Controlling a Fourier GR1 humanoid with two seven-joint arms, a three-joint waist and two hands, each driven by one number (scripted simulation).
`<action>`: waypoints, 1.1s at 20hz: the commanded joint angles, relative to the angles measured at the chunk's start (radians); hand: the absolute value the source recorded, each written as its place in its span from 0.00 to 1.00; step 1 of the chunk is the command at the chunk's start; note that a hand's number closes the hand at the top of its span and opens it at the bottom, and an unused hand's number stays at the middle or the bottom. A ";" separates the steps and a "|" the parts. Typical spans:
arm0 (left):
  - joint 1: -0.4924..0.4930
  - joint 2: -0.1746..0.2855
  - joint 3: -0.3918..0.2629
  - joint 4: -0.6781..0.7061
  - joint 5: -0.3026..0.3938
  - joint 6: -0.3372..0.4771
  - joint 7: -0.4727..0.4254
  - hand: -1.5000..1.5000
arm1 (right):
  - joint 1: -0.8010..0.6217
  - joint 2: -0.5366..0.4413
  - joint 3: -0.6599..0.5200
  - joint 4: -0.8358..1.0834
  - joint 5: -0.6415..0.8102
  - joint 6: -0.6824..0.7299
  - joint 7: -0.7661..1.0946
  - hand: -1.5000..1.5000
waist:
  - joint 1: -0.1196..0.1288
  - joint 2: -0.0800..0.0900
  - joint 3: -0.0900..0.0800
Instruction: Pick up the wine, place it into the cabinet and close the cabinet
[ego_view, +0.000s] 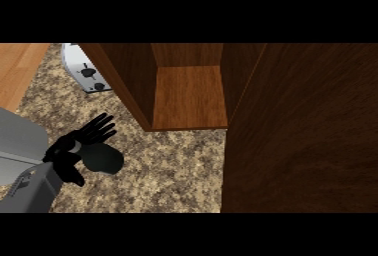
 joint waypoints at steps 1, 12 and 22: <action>0.012 -0.010 -0.002 0.064 -0.021 -0.113 -0.124 0.00 | 0.034 -0.015 -0.025 -0.112 -0.084 0.008 0.029 0.00 | -0.002 0.001 0.000; -0.037 -0.081 0.008 0.119 -0.019 -0.085 -0.154 0.00 | 0.040 -0.007 -0.010 -0.076 -0.056 0.007 0.013 0.00 | -0.004 0.001 0.000; -0.020 -0.100 -0.024 0.089 0.002 -0.227 -0.080 1.00 | 0.043 -0.006 0.025 -0.109 -0.016 -0.021 0.052 0.00 | 0.008 -0.003 0.000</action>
